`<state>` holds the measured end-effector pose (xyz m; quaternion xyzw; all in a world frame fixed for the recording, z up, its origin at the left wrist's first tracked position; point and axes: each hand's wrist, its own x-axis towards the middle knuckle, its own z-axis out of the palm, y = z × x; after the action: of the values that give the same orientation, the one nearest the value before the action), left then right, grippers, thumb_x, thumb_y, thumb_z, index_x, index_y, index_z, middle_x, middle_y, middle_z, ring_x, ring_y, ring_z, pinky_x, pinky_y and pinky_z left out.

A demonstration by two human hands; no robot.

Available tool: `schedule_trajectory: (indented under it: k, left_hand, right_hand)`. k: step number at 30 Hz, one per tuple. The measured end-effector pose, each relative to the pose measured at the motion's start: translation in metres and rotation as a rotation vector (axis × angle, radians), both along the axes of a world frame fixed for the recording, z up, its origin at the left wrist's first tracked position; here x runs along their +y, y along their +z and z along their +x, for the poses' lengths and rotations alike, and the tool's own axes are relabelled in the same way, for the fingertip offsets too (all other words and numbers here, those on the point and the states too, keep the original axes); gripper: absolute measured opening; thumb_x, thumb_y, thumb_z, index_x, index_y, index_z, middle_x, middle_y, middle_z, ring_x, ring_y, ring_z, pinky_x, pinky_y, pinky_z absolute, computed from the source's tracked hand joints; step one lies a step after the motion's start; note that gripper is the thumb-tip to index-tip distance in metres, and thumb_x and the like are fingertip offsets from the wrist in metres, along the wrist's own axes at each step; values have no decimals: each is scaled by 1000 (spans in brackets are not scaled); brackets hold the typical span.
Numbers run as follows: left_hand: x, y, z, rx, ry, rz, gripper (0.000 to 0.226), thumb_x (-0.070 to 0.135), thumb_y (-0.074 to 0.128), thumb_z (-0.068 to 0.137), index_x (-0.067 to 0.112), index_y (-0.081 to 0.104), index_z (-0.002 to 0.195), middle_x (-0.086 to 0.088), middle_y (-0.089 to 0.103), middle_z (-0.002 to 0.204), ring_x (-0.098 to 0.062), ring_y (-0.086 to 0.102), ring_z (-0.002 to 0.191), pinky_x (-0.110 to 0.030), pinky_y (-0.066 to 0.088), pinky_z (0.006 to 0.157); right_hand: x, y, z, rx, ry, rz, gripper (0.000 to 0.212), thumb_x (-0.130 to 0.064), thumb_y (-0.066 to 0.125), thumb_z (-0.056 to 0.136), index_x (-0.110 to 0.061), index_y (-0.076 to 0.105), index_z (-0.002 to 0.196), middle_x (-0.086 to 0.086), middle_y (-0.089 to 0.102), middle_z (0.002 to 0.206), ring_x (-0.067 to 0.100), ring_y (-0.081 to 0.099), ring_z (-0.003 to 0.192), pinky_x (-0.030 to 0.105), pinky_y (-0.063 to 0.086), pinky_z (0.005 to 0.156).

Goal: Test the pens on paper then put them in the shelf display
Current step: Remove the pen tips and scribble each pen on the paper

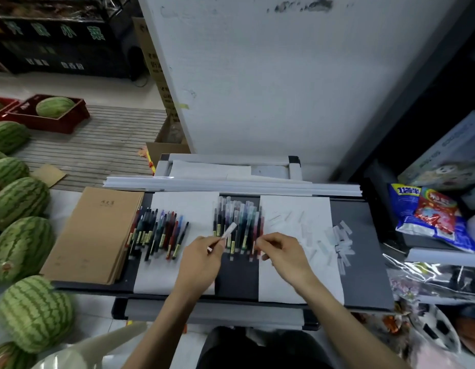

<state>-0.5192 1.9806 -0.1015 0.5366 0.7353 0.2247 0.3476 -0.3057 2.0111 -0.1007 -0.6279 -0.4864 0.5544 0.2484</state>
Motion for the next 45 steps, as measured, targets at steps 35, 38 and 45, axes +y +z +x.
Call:
schedule_trajectory:
  k: [35, 38, 45]
  left_hand:
    - [46, -63, -39, 190, -89, -69, 35, 26, 68, 101, 10, 67, 132, -8, 73, 117, -24, 71, 99, -33, 53, 89]
    - [40, -62, -58, 243, -58, -45, 37, 20, 66, 100, 13, 65, 135, -8, 68, 128, -27, 68, 108, -36, 53, 94]
    - [45, -59, -99, 472, -95, -46, 13, 19, 61, 100, 13, 65, 110, -4, 62, 101, -27, 66, 87, -41, 58, 74]
  right_hand:
    - [-12, -65, 46, -997, 48, 193, 34, -5, 51, 100, -13, 54, 133, 7, 60, 124, 24, 63, 107, 30, 55, 82]
    - [-11, -64, 47, -1047, 93, 184, 33, -5, 49, 101, -14, 54, 132, 5, 59, 123, 21, 64, 105, 27, 54, 81]
    - [-4, -62, 46, -1090, 142, 144, 19, -17, 50, 99, -12, 62, 112, 4, 61, 112, 21, 66, 95, 31, 58, 83]
